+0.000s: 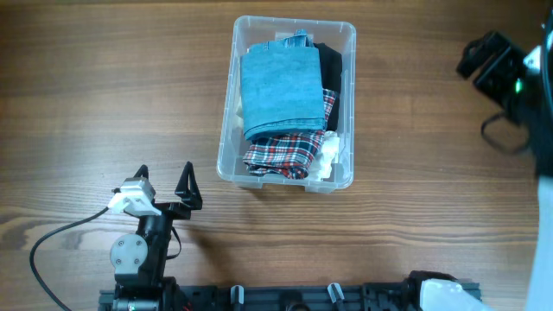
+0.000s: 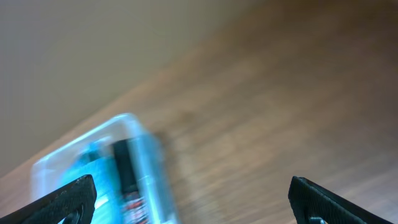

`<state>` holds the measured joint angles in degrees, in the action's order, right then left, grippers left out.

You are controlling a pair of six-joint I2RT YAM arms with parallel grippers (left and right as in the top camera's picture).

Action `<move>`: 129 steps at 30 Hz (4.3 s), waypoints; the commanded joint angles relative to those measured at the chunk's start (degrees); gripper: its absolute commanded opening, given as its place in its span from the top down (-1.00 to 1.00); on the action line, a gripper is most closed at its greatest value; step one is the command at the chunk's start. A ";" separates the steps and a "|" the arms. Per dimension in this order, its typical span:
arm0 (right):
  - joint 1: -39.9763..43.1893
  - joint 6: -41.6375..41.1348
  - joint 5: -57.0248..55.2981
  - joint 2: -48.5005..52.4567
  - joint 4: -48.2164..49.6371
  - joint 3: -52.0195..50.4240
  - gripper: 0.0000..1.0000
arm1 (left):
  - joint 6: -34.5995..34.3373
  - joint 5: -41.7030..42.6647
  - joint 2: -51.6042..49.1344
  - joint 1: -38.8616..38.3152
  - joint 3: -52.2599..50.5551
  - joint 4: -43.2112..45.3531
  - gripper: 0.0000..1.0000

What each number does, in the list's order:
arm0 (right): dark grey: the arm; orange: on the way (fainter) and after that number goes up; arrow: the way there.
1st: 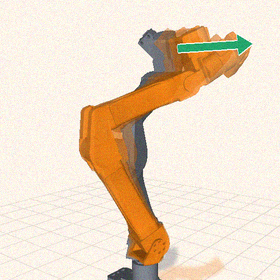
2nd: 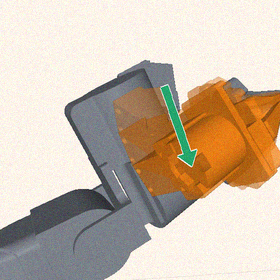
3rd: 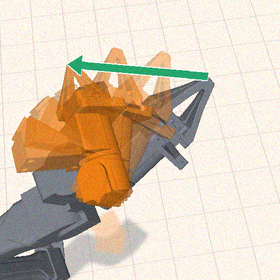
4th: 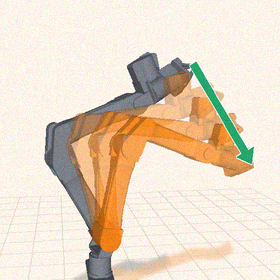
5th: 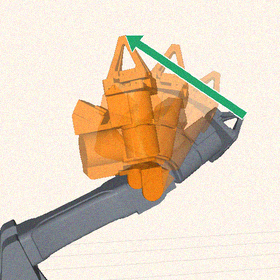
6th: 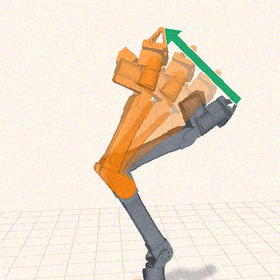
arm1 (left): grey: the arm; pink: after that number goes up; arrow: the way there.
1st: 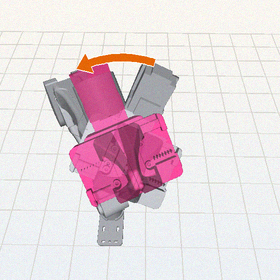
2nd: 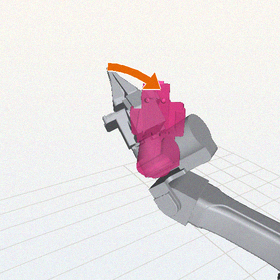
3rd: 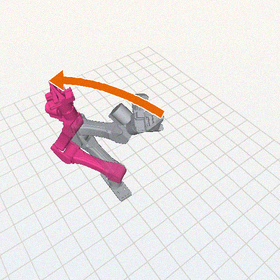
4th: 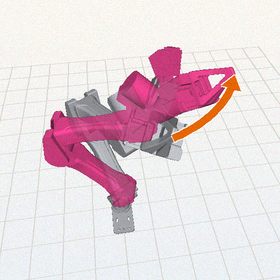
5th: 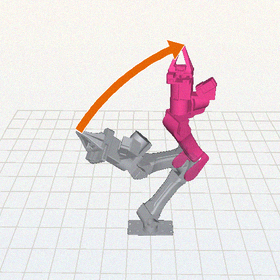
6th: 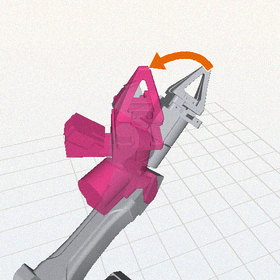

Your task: Pack container

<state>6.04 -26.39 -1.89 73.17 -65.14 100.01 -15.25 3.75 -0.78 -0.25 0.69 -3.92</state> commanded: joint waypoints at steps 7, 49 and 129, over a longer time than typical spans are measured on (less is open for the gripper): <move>-2.73 -0.59 -3.69 -18.14 0.98 -6.86 -1.00 | 1.36 -0.76 0.61 0.42 -0.37 -0.22 -1.00; -6.84 21.44 17.62 -72.98 74.97 -97.66 -1.00 | 1.36 -0.76 0.61 0.42 -0.37 -0.22 -0.99; -6.82 27.71 17.38 -72.52 66.40 -99.71 -0.99 | 1.36 -0.76 0.61 0.42 -0.37 -0.22 -1.00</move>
<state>-0.47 1.37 14.17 1.04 1.06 0.38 -15.09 3.73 -0.78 -0.25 0.69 -3.95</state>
